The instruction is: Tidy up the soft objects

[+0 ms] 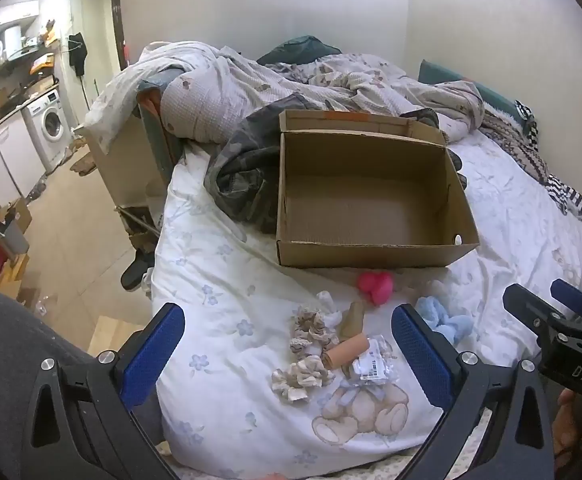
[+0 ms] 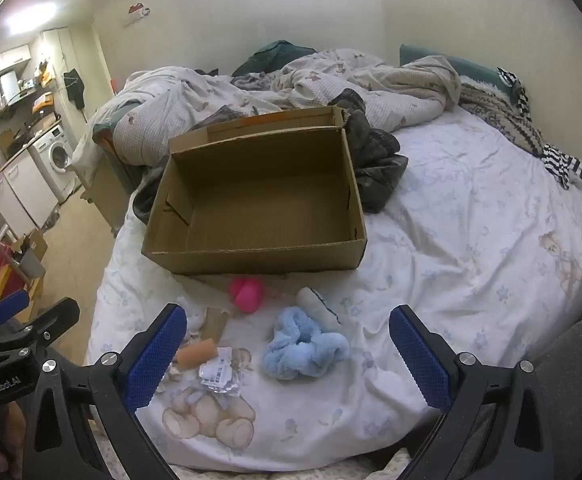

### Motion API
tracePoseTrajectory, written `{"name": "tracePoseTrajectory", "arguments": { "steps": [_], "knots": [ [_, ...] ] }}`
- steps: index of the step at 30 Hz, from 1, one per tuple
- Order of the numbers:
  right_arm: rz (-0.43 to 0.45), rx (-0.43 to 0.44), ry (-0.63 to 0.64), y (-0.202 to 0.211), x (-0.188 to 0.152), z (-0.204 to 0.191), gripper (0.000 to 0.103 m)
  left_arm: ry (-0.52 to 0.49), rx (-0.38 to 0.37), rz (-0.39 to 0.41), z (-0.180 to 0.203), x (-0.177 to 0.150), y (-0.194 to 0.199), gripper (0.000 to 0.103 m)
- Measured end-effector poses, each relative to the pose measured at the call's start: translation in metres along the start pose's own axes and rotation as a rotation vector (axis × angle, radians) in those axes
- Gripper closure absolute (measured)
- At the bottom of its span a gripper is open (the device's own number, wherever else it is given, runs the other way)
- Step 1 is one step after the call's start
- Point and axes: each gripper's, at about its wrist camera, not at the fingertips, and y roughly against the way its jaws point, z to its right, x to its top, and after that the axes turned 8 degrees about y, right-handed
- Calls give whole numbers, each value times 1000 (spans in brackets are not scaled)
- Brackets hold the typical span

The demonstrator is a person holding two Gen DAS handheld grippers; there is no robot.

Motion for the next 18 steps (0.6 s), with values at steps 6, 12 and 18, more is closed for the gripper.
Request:
{"name": "tracePoseTrajectory", "arguments": {
  "steps": [6,12,18],
  "knots": [
    [2,0,2,0,0,-2,0,11,-1,-8,1,0,-1,0],
    [3,2,2,1,0,2,0,4,-4,-3,1,1,1,0],
    [1,-7,7,0,0,-2,0,6,-6,-5,1,2,0,0]
  ]
}}
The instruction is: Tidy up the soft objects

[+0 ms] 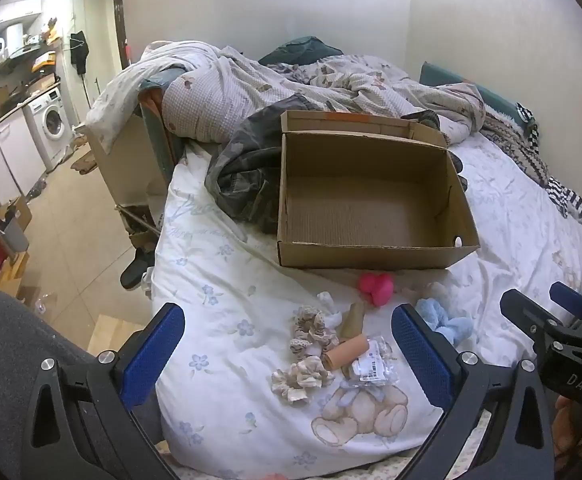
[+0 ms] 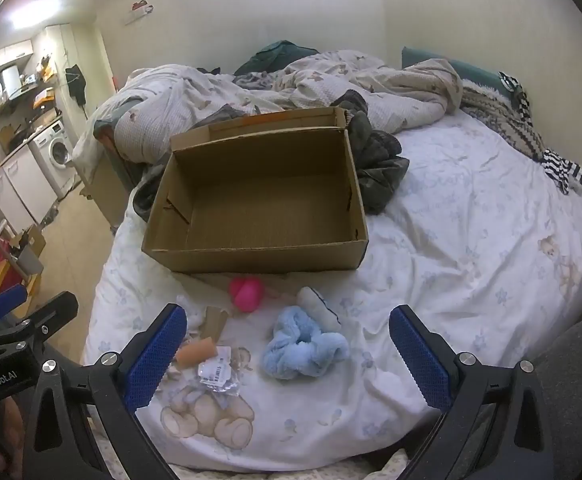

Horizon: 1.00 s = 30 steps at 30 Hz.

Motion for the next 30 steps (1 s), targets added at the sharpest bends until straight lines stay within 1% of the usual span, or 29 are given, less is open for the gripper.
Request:
{"name": "tracePoseTrajectory", "arguments": {
  "steps": [11,30],
  "knots": [
    [0,-1,3,0,0,-1,0,-9,8,9,5,4,6,0],
    [0,-3,7,0,0,-1,0,-5,4,12,3,3,6,0]
  ]
}}
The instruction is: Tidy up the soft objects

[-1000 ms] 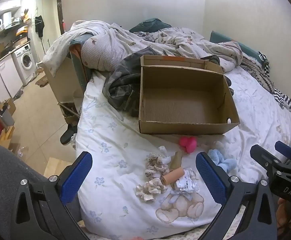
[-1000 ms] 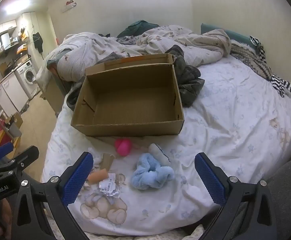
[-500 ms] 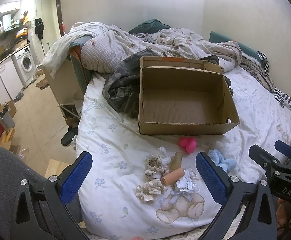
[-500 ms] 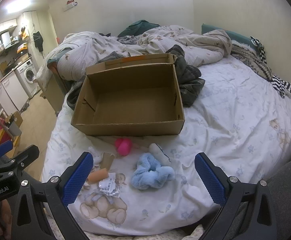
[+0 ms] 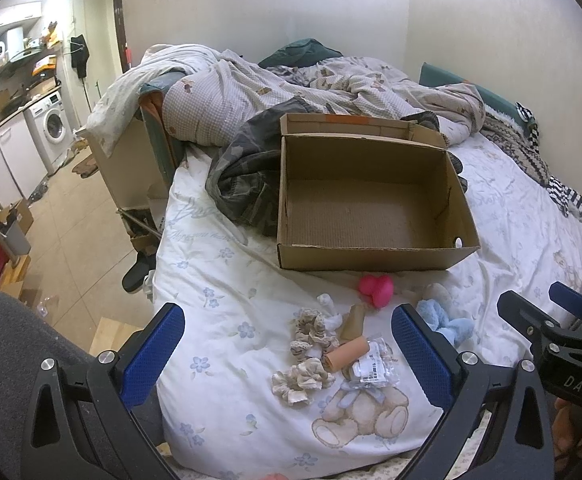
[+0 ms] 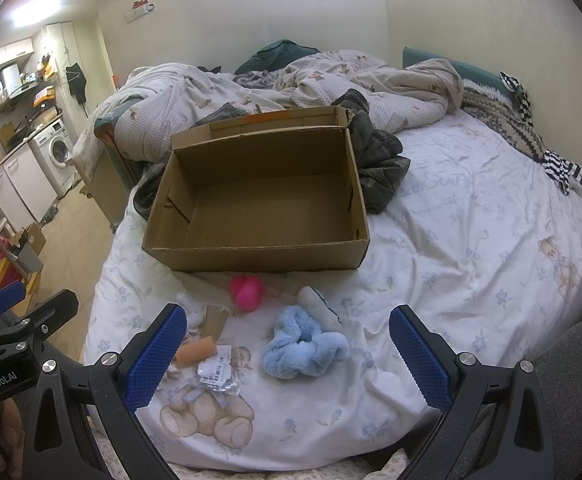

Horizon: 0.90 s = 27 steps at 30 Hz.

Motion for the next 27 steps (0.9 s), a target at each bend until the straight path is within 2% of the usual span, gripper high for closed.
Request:
{"name": "tracePoseTrajectory", "arguments": {
  "steps": [27],
  "knots": [
    [-3,-1,1,-1,0,-1,0,1,1,0,0,0,0,0]
  ]
}}
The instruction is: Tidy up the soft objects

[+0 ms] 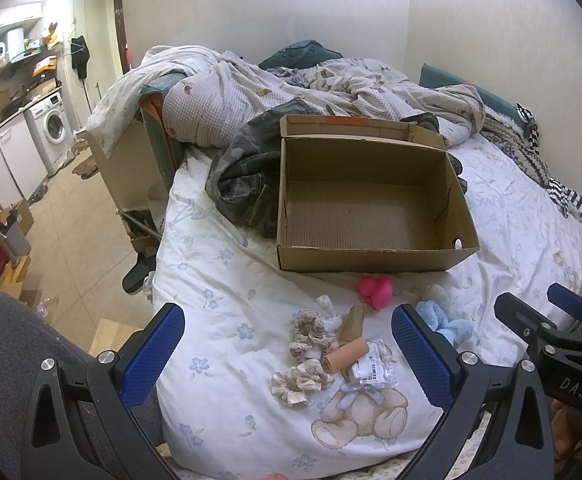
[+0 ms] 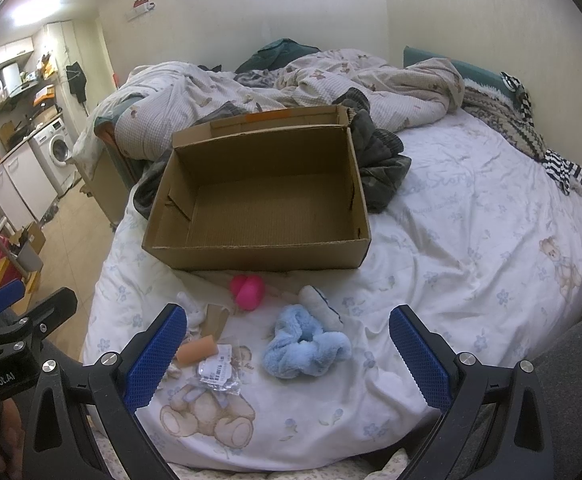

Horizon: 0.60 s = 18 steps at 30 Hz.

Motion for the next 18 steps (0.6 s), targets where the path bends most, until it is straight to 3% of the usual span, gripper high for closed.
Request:
{"name": "tracePoseTrajectory", "arguments": {
  "steps": [10,18],
  "knots": [
    [-6,4,-5,0,-3,0,0,1,0,-1,0,0,0,0],
    [-39,40,-29,-4,6,5,0,16,-17,-61,-2,14,-4,0]
  ]
}}
